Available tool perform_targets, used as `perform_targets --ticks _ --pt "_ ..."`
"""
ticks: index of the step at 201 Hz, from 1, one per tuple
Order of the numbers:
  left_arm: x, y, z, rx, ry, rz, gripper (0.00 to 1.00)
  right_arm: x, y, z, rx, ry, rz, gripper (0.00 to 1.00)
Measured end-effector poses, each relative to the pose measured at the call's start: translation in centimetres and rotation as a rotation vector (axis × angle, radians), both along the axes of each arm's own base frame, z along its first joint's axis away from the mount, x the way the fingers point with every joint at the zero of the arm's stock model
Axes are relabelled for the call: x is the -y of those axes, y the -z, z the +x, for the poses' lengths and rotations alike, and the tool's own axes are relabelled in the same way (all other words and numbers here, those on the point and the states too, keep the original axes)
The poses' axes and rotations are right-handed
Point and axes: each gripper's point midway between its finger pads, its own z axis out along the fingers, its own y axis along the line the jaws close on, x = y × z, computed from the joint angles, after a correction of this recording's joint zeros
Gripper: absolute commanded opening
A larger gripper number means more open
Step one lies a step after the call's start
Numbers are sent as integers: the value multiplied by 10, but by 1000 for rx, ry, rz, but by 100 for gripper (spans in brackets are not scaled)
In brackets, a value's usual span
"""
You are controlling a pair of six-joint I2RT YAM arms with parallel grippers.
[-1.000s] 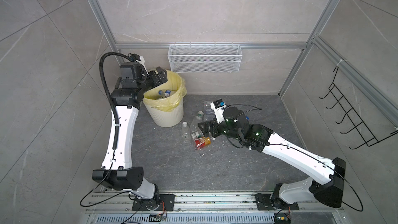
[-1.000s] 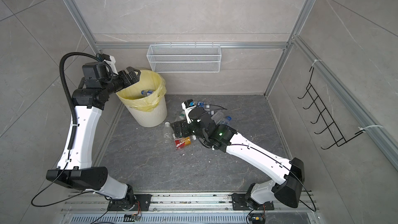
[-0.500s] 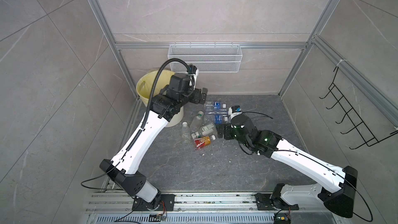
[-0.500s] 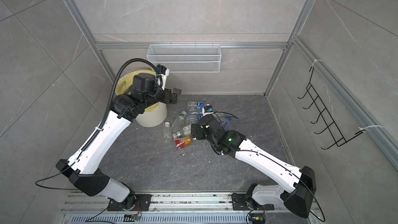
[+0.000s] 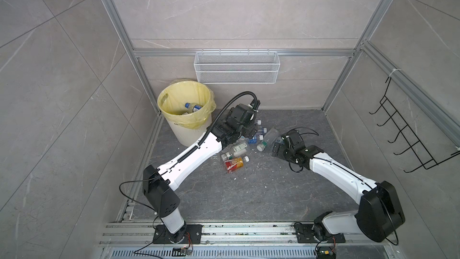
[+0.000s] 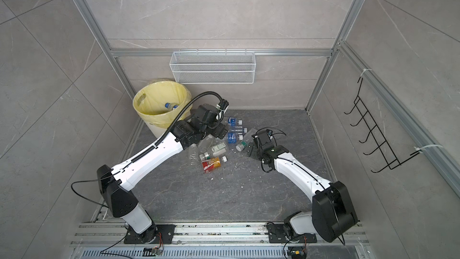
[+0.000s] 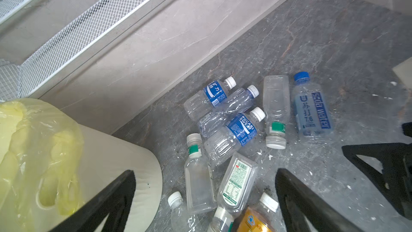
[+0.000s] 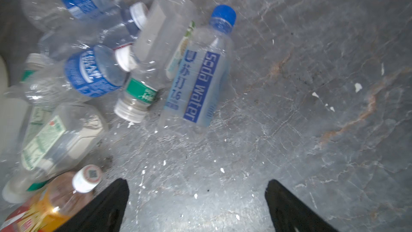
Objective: Throw the plastic bottles in the bin
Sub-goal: 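Return the left gripper to the pile while the right lowers onto Soda water bottle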
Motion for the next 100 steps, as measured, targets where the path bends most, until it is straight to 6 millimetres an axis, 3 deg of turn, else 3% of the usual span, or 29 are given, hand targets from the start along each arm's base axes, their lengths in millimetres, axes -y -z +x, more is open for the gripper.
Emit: perform_targets --ticks 54,100 --pt "6 40 7 -20 13 145 100 2 55 20 -116 14 31 92" --pt "7 55 7 -27 27 196 100 -13 52 42 -81 -17 76 90"
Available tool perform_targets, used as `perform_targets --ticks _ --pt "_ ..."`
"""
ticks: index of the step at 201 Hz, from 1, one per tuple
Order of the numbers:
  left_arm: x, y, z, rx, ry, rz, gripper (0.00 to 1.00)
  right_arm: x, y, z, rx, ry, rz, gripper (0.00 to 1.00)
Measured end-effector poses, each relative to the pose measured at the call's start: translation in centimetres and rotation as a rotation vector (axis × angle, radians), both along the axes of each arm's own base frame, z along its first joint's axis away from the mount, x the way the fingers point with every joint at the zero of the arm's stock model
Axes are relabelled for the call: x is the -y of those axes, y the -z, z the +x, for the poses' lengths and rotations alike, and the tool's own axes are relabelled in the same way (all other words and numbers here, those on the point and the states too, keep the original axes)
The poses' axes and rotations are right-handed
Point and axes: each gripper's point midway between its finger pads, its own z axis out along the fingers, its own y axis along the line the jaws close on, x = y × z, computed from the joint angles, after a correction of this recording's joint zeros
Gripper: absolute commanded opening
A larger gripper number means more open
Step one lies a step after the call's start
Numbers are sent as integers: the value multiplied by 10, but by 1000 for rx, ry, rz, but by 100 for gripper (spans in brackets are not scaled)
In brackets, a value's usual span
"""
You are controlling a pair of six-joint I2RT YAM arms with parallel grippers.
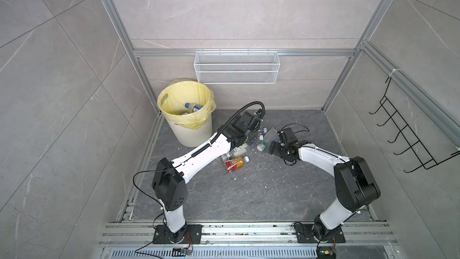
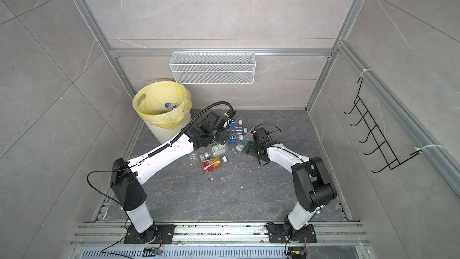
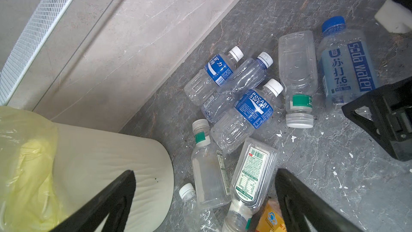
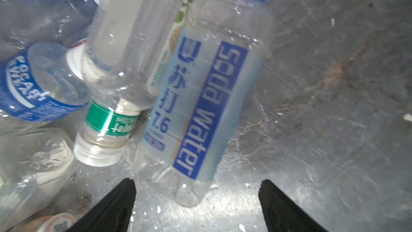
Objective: Throw the plastic bottles in the bin
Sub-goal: 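Return the left gripper to the pile while the right lowers onto Soda water bottle, then grasp the blue-capped Soda water bottle with the right gripper and raise it upright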
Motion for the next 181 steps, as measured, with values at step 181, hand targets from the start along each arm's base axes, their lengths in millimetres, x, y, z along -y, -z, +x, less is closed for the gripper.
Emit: perform_targets --ticks 181 --pt "-12 62 -24 -206 -194 -150 100 -2 23 12 -34 -19 -2 60"
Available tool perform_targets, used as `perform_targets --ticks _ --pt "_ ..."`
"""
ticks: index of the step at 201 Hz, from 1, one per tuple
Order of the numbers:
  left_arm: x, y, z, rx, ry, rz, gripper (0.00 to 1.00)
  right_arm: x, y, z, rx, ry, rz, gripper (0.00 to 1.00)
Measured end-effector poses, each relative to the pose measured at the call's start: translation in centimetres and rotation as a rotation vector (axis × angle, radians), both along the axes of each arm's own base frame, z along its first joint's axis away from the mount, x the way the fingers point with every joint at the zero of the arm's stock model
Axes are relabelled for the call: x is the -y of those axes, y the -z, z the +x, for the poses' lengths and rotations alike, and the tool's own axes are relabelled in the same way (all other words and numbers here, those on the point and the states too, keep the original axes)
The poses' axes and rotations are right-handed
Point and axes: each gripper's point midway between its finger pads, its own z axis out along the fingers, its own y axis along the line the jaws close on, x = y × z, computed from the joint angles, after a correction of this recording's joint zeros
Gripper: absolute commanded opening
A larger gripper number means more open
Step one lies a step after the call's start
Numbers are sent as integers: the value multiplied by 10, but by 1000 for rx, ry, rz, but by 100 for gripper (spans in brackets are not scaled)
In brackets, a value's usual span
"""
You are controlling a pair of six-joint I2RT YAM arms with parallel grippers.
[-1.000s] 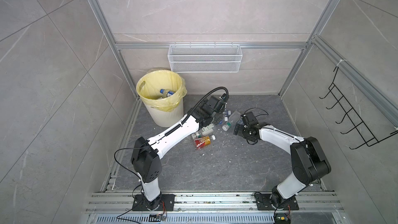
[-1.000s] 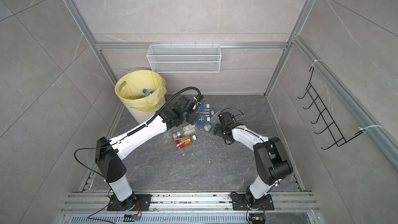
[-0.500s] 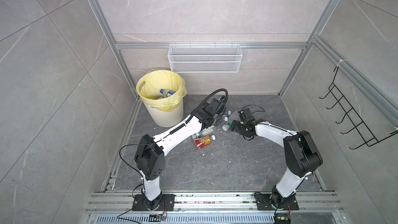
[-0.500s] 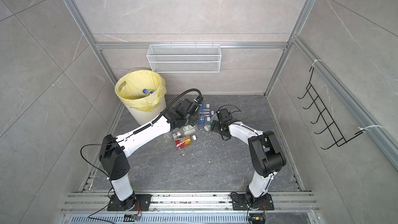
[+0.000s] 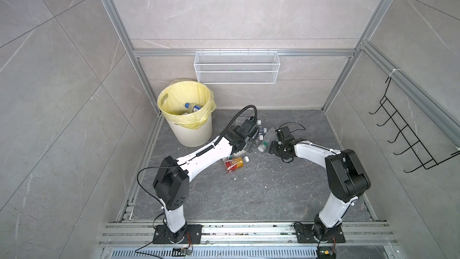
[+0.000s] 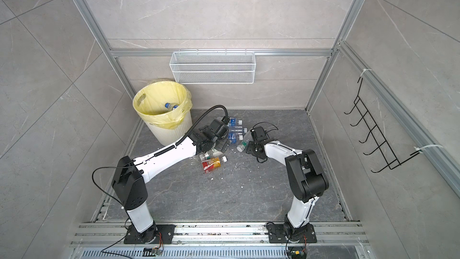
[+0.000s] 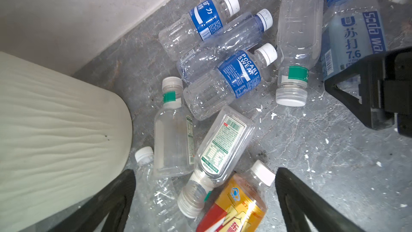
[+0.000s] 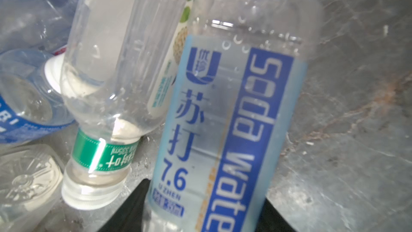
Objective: Throw the plastic bottles in the bin
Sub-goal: 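Grasp the blue-capped Soda water bottle with the right gripper and raise it upright, then close the left gripper on the Soda water bottle held by the right gripper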
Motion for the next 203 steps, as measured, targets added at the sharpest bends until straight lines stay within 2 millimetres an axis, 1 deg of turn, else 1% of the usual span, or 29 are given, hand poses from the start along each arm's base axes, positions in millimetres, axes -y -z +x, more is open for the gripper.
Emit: perform_targets --ticks 21,56,77,99,124,150,171,192,203 --pt "-1 -3 -4 -16 -26 -38 100 4 -1 -12 -5 -13 -8 60" --pt "-2 -14 -11 -34 -67 -117 100 9 -7 -37 -14 -43 -5 57" --pt "-1 -17 -16 -58 -85 -159 100 9 -20 -45 8 -67 9 56" --pt "2 -16 -19 -84 -101 -200 100 3 -39 -50 52 -108 21 56" --pt "1 -13 -23 -125 -135 -237 100 -17 -66 -56 130 -195 33 56" --pt "-6 -16 -22 -186 -192 -324 100 -46 -93 -71 209 -316 47 56" --pt "-21 -28 -12 -223 -251 -470 100 -71 -108 -86 256 -414 61 56" --pt "-44 -39 -8 -227 -310 -588 100 -95 -117 -100 287 -506 86 56" --pt "-47 -45 -10 -230 -316 -638 100 -106 -120 -105 298 -544 100 56"
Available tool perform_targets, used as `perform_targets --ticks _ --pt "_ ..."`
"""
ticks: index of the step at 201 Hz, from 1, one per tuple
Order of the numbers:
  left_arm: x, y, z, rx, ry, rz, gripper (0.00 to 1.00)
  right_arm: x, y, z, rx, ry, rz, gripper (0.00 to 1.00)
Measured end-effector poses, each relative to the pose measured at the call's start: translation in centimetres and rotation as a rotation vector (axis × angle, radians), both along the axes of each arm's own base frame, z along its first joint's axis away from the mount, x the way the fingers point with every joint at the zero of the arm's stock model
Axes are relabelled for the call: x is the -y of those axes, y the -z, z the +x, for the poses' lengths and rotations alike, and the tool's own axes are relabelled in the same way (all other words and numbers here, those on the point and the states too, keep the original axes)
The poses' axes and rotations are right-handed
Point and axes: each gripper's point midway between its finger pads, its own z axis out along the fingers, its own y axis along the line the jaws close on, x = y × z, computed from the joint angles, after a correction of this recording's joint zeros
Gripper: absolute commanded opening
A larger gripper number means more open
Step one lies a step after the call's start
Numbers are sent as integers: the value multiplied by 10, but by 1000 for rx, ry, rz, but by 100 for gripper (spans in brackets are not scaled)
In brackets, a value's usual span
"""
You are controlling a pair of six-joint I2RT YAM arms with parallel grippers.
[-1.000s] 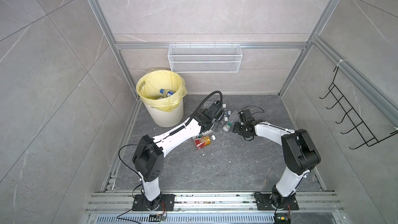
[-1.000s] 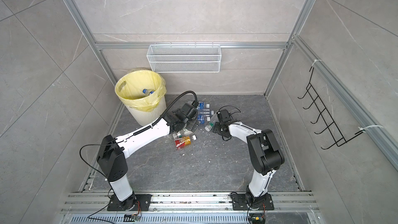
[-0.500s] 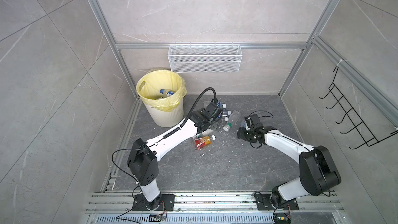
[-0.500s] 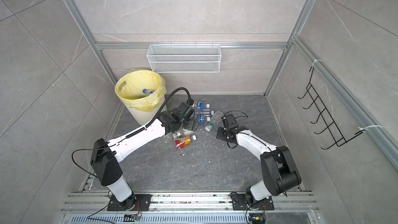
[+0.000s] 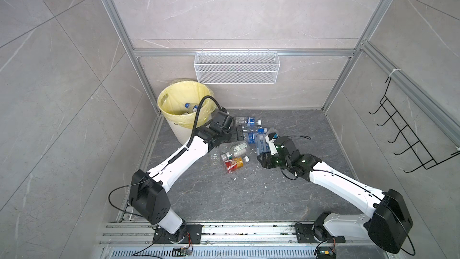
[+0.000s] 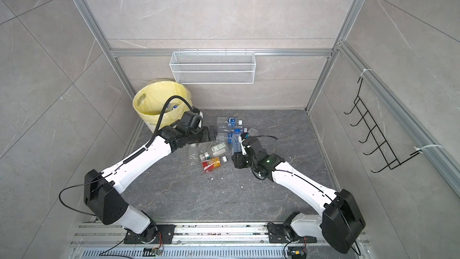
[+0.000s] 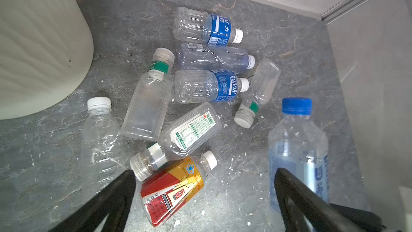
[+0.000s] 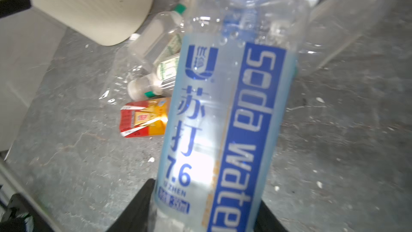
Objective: Throw the plastic bottles in the bin
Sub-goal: 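Close the left gripper on the Soda water bottle held by the right gripper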
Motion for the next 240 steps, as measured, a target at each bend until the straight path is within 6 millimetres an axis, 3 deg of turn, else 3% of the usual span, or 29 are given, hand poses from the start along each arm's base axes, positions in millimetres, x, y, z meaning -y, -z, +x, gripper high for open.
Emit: perform_targets --ticks 33,81,240 --pt "14 -11 -8 0 32 -120 98 -21 -10 -8 24 -65 37 56" --pt "29 -4 -14 -31 75 -208 91 -37 -27 -11 57 -109 87 56" --pt "55 0 -19 -36 140 -365 74 -64 -53 -11 41 -160 234 57"
